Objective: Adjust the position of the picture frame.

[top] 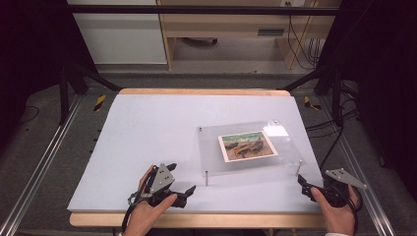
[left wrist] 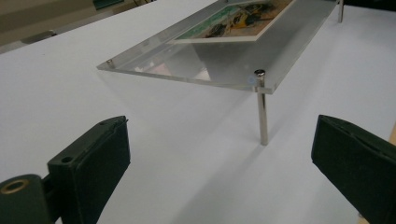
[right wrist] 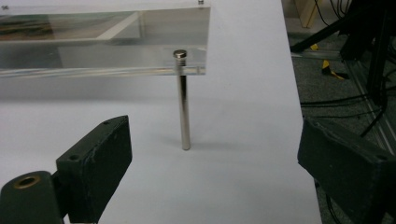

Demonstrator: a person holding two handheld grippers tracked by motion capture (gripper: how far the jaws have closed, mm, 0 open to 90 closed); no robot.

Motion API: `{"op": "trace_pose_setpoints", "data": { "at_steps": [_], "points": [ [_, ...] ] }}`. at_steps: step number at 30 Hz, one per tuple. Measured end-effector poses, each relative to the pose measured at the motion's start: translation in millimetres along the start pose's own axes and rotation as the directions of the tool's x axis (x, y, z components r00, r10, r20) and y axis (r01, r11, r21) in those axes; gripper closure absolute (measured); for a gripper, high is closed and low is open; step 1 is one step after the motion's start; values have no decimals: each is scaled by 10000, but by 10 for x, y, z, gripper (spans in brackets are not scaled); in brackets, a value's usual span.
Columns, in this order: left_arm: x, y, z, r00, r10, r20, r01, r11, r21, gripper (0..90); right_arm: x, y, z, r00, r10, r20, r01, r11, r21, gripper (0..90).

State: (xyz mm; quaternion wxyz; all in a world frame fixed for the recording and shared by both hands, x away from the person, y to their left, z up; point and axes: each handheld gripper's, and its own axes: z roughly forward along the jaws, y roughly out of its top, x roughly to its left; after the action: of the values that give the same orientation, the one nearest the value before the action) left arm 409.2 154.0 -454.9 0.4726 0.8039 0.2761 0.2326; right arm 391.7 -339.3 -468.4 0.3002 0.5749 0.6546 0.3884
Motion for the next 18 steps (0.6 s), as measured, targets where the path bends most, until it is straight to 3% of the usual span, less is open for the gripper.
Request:
{"op": "trace_pose_setpoints", "data": {
  "at_steps": [2,8,13,18],
  "points": [
    [-1,-37,22,9998,192,-91,-190,9994,273,42,16,2,-1,9999,-145,-70,146,9999,66,103],
    [-27,-55,81,9999,58,-91,-55,9995,317,43,72,-9,68,9966,-826,-34,826,9955,460,210],
    [-41,-87,135,9967,-702,408,693,9973,245,44,106,-34,80,9888,-1472,246,1461,9884,402,250],
    [-72,-73,139,9925,-951,774,942,9954,148,45,121,-40,98,9904,-1379,91,1377,9902,249,330]
  ]
}}
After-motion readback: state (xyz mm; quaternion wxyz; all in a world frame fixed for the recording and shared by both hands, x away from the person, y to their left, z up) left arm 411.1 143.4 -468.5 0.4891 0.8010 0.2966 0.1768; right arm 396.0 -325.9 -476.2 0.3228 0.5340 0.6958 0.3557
